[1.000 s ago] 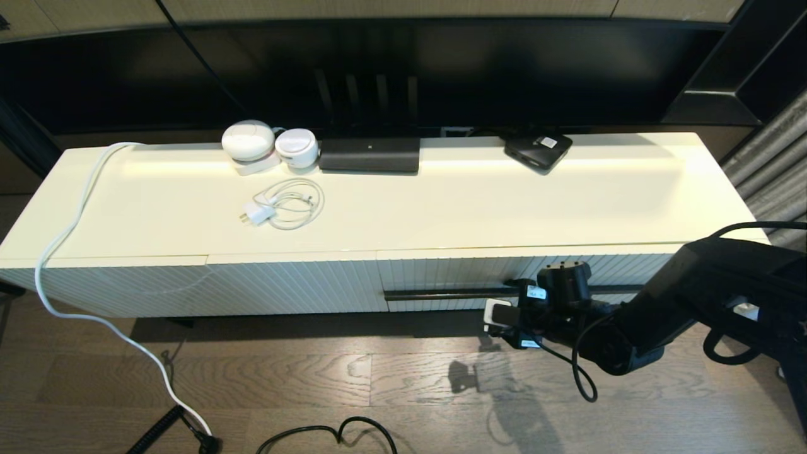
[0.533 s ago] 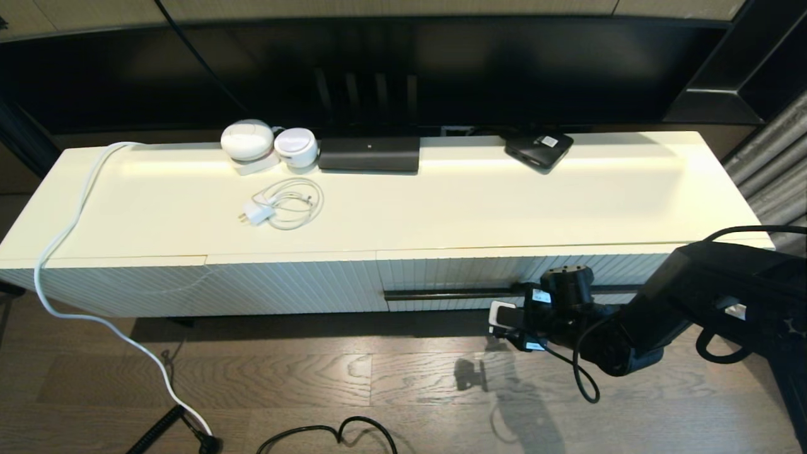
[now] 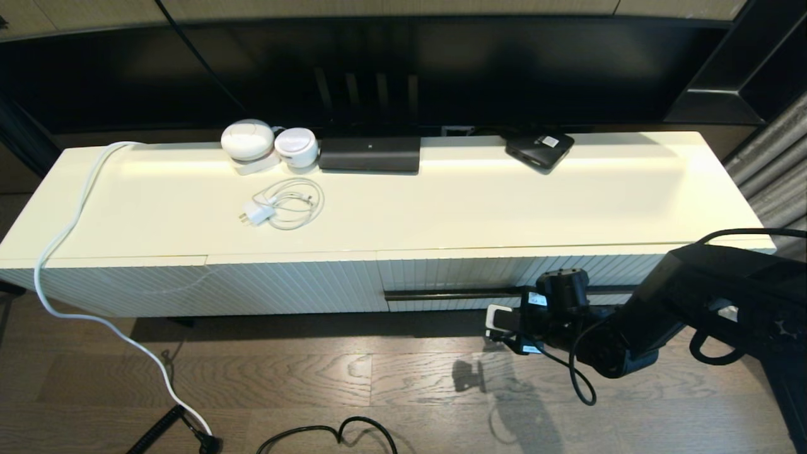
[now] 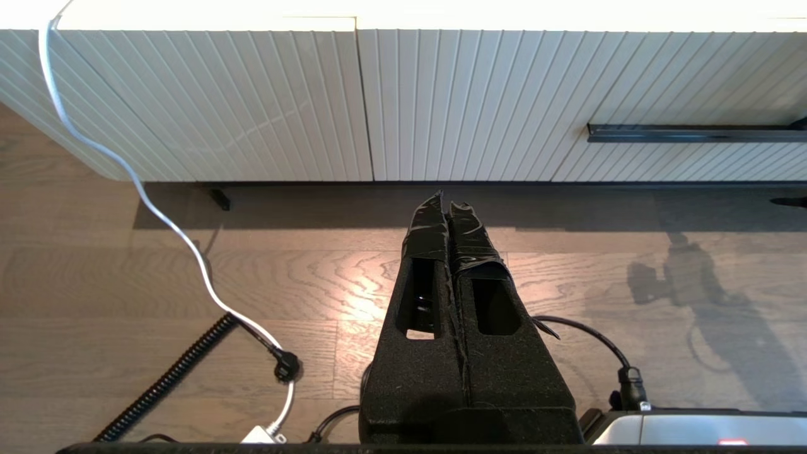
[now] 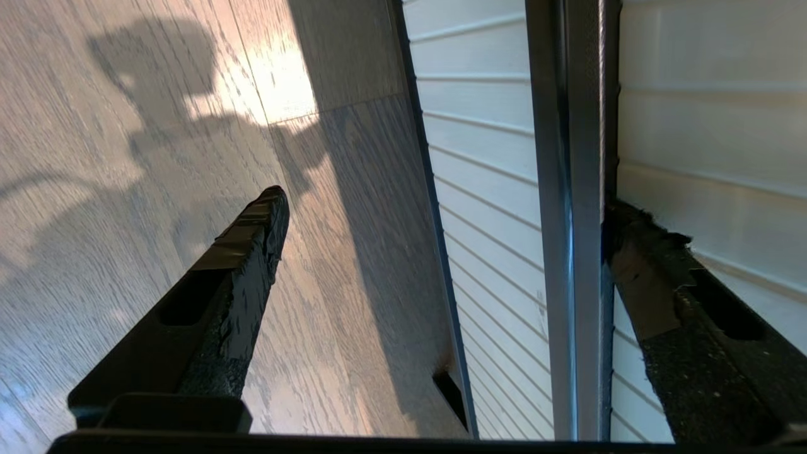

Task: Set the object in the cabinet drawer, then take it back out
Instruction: Open the drawer

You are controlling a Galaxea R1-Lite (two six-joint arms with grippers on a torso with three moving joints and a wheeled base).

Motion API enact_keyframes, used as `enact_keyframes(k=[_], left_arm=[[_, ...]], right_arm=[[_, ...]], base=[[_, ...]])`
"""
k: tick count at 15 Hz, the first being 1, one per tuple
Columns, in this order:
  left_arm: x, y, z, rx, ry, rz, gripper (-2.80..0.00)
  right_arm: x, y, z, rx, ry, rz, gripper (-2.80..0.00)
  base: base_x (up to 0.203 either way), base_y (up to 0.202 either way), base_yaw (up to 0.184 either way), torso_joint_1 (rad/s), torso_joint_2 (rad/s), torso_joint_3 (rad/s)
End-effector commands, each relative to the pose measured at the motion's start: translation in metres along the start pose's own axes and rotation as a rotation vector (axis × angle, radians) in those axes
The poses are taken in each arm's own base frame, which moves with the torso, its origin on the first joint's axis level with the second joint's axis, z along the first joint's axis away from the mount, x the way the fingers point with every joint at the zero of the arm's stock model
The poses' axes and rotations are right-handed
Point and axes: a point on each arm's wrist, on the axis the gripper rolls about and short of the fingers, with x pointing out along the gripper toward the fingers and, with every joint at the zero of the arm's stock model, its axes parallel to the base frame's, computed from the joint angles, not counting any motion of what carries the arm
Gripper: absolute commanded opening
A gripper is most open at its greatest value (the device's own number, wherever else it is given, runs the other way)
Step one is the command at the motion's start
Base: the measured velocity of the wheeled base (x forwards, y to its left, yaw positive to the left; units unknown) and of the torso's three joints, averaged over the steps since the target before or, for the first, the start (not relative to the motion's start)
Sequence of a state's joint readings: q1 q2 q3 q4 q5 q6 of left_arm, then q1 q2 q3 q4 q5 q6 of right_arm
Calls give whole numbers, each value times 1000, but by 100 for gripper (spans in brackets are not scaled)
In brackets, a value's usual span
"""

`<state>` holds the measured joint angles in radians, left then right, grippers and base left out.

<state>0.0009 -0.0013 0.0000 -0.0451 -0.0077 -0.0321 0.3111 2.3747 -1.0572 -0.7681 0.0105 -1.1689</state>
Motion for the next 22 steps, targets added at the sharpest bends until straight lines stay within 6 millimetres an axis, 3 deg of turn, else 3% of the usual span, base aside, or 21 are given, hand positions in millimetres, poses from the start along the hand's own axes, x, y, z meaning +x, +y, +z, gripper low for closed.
enact_keyframes(k=[1, 14, 22], left_arm=[[0, 0, 0, 0, 2, -1, -280], [0, 0, 0, 0, 0, -1, -280], [0, 0, 0, 0, 2, 0, -280]], right_arm=[[1, 1, 0, -8, 0, 1, 0], [-10, 28, -11, -7, 63, 147, 0], [-26, 40, -8, -17, 64, 194, 0]], base=[[0, 0, 0, 0, 0, 0], [0, 0, 0, 0, 0, 0], [0, 0, 0, 0, 0, 0]])
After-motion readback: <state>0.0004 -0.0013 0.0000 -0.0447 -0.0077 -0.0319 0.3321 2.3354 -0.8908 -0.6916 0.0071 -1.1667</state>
